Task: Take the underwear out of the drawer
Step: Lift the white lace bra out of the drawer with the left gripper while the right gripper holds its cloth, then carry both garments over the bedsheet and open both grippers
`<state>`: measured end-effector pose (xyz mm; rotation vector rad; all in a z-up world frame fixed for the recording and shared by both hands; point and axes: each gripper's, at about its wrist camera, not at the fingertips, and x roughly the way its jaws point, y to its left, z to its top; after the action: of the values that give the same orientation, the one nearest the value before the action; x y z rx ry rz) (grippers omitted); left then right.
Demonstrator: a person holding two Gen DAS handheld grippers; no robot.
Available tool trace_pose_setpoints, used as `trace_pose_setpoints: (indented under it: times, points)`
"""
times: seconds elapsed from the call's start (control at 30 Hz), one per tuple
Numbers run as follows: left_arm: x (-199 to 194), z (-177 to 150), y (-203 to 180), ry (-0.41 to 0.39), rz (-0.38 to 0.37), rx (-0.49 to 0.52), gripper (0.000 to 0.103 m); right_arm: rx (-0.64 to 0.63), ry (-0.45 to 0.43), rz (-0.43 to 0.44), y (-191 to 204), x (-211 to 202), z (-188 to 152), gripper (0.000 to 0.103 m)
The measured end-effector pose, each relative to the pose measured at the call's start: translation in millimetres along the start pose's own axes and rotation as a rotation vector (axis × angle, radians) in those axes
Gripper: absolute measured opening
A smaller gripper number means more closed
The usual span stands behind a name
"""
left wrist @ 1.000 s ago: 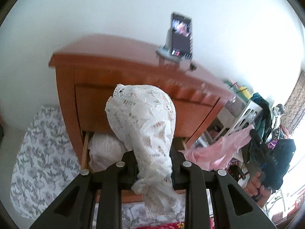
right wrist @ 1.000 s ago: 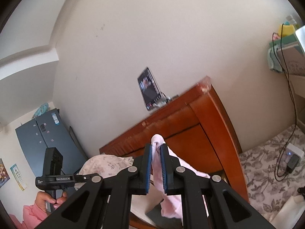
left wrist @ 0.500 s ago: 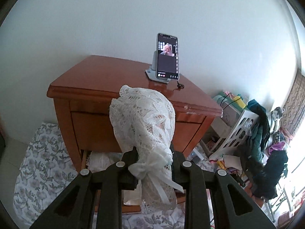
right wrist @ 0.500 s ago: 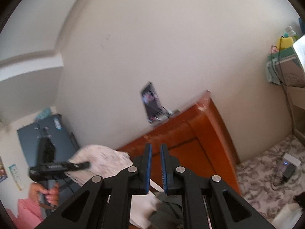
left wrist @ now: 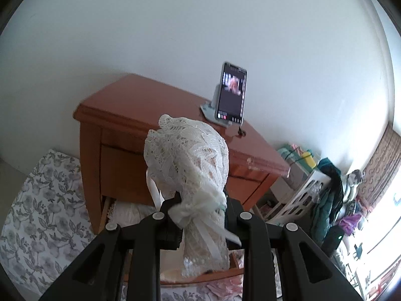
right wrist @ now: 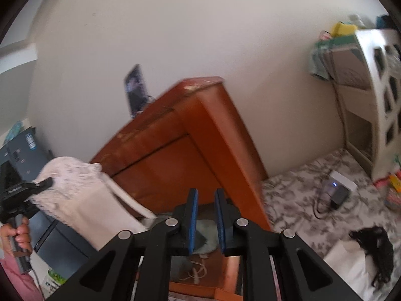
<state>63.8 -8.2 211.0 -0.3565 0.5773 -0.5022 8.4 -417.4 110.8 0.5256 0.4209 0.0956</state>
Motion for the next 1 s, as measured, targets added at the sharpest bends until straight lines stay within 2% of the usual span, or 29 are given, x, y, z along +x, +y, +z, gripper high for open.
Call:
trace_pose_setpoints:
  times: [0.13,0.3,0.4,0.53,0.63,0.8,0.87,1.0]
  points:
    - [-13.7,10.5,-10.5,-0.035,-0.015,0.019,0.025,0.022,0.039,0.005,-6.0,13.3,-6.0,0.016]
    - [-32.9,23.9,-45.0,-0.085,-0.047,0.093,0.025,0.033,0.058,-0.004,-4.9,18.1,-11.9,0.016]
    - [-33.1,27.6,-74.8,-0.093,-0.087,0.149,0.025,0.037,0.034,-0.034,-5.2,9.9,-9.5,0.016]
    - [-14.8,24.3,-112.8,-0.068,-0.159,0.205,0.025,0.058,-0.051,-0.111,-11.2,-19.6,-0.4,0.016]
    - [14.1,14.0,-143.5,-0.023,-0.222,0.243,0.025,0.082,-0.129,-0.206,-23.2,-47.9,5.9,0.016]
    - [75.7,-24.5,-198.7,0.08,-0.34,0.311,0.025,0.131,-0.224,-0.378,-48.3,-88.1,11.9,0.016]
    - [104.6,-44.7,-215.3,0.139,-0.36,0.327,0.026,0.155,-0.249,-0.442,-58.4,-101.5,11.5,0.016]
    - [172.4,-97.4,-238.2,0.283,-0.37,0.351,0.026,0.211,-0.289,-0.514,-80.9,-122.5,9.9,0.016]
